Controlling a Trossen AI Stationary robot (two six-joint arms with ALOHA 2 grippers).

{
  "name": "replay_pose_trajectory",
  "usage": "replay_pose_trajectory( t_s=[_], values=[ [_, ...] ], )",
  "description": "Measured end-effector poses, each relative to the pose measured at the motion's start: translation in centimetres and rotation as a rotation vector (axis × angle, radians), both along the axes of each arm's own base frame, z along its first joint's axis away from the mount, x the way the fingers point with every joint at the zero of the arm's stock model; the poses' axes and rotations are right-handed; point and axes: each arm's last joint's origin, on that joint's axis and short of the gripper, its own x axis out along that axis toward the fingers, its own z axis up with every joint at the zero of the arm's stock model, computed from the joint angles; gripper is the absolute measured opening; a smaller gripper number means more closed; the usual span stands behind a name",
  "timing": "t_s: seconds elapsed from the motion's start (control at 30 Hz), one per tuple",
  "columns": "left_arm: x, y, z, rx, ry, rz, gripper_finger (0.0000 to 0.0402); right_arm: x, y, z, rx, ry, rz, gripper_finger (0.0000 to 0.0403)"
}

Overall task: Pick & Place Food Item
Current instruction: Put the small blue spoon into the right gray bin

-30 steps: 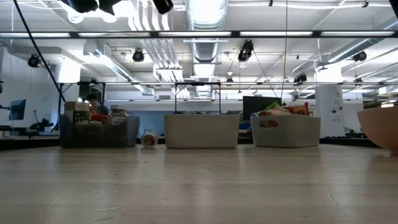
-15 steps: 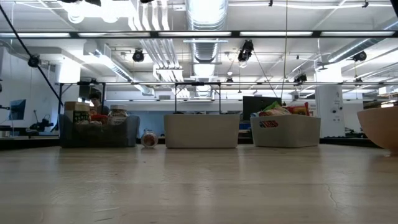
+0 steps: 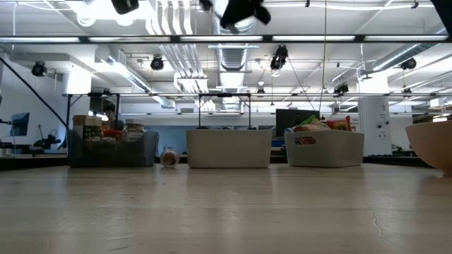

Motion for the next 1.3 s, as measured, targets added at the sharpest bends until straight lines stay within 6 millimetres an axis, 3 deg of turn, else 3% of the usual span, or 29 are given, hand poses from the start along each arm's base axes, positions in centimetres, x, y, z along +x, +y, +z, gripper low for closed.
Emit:
replay_pose_trajectory(
  t_s=[0.23,0.4,0.53,0.8,0.93,1.13,1.3],
  values=[
    [-2.2,-0.6,0.9,0.021,-0.055,0.048,0.0312,1.2,-2.6,-6.9,0.052,0.120,0.110,0.0027],
    [-2.5,-0.7,0.9,0.017,-0.051,0.048,0.0312,1.1,-4.2,-12.0,0.095,0.165,0.156,0.0027],
    [-2.5,-0.6,0.5,0.003,-0.005,0.076,0.0312,0.4,-5.2,-14.8,0.089,0.227,0.144,0.0027],
    [-2.4,-0.3,-0.1,-0.010,0.052,0.170,0.0312,-0.3,-6.6,-17.1,0.049,0.245,0.145,0.0027],
    [-2.4,-0.3,-0.1,-0.010,0.052,0.175,0.0312,-0.3,-7.5,-18.6,0.128,0.257,0.132,0.0027],
    [-2.4,-0.3,-0.1,-0.011,0.053,0.175,0.0312,1.6,-8.2,-20.2,0.223,0.295,0.089,0.0027],
    [-2.4,-0.3,-0.1,-0.015,0.057,0.175,0.0312,3.1,-8.6,-20.8,0.284,0.429,0.095,0.0027]
  ],
)
